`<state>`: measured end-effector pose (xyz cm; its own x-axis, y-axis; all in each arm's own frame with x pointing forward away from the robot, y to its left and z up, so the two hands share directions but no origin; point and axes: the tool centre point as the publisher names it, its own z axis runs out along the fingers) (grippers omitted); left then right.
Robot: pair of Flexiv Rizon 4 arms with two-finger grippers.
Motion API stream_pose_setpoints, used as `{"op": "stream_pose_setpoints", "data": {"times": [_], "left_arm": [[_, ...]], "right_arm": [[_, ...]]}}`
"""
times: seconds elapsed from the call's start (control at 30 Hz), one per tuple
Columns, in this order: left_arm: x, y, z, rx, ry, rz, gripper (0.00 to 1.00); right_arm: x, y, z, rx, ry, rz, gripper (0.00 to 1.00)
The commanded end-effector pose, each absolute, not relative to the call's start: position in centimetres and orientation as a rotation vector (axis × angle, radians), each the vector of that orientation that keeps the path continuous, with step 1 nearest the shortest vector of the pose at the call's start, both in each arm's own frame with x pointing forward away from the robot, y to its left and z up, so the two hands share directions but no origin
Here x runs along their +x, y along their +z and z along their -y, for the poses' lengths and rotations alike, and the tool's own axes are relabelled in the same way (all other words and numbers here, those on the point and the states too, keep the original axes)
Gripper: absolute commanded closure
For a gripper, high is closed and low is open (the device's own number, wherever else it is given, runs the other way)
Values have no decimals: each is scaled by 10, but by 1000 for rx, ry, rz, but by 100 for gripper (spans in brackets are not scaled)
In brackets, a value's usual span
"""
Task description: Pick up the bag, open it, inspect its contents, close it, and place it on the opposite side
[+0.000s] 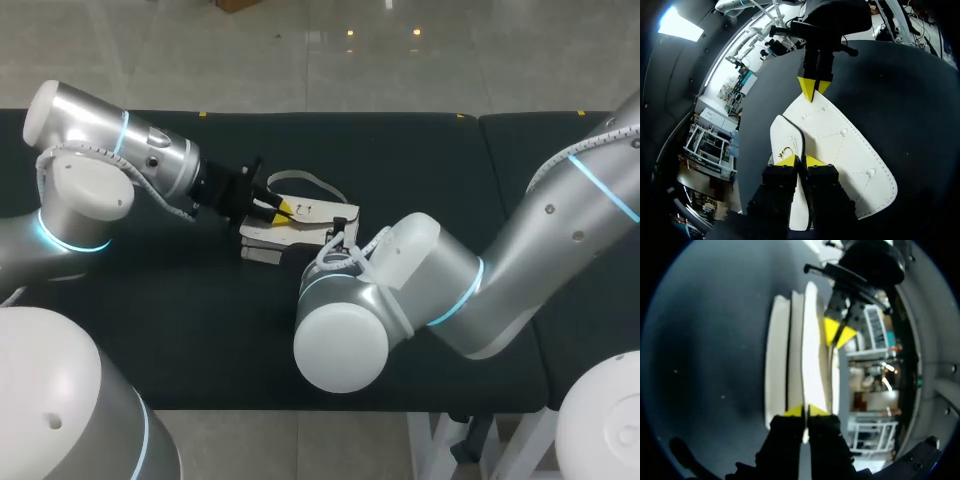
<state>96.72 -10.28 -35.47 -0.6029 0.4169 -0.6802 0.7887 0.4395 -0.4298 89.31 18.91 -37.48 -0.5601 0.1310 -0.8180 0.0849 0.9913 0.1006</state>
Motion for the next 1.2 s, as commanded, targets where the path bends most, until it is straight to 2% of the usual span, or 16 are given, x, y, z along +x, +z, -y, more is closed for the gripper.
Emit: {"op": "stream_pose_setpoints", "data": {"times": [0.03, 0.1, 0.13, 0.23, 0.67, 0.7, 0.73, 0.83, 0.9, 0.93, 0.97, 1.03, 1.07, 1.2], "left_arm": [[968, -359, 102, 999, -1055, -2185, 69], [966, -358, 103, 1008, -1052, -2178, 71], [965, -357, 103, 1013, -1053, -2175, 75], [964, -356, 103, 1019, -1052, -2170, 100], [953, -360, 102, 1086, -1044, -2172, 100], [954, -359, 102, 1072, -1055, -2168, 87], [955, -357, 101, 1054, -1061, -2163, 60], [955, -347, 101, 997, -1093, -2143, 0], [956, -341, 101, 968, -1101, -2135, 0], [955, -337, 101, 952, -1116, -2131, 0], [955, -334, 101, 948, -1130, -2126, 0], [953, -327, 100, 939, -1144, -2118, 0], [952, -323, 99, 934, -1157, -2114, 0], [946, -310, 97, 931, -1161, -2113, 0]], "right_arm": [[891, -377, -189, 148, 61, -2166, 100], [891, -377, -189, 148, 61, -2166, 100], [891, -377, -189, 148, 61, -2166, 100], [891, -377, -189, 148, 61, -2166, 100], [891, -377, -189, 148, 61, -2166, 100], [891, -377, -189, 148, 61, -2166, 100], [891, -377, -189, 148, 61, -2166, 100], [891, -377, -189, 148, 61, -2166, 100], [891, -377, -189, 148, 61, -2166, 100], [891, -377, -189, 148, 61, -2166, 93], [891, -376, -189, 152, 57, -2173, 82], [890, -374, -190, 152, 52, -2176, 50], [890, -373, -190, 158, 55, -2181, 0], [885, -363, -187, 167, 68, -2192, 0]]}}
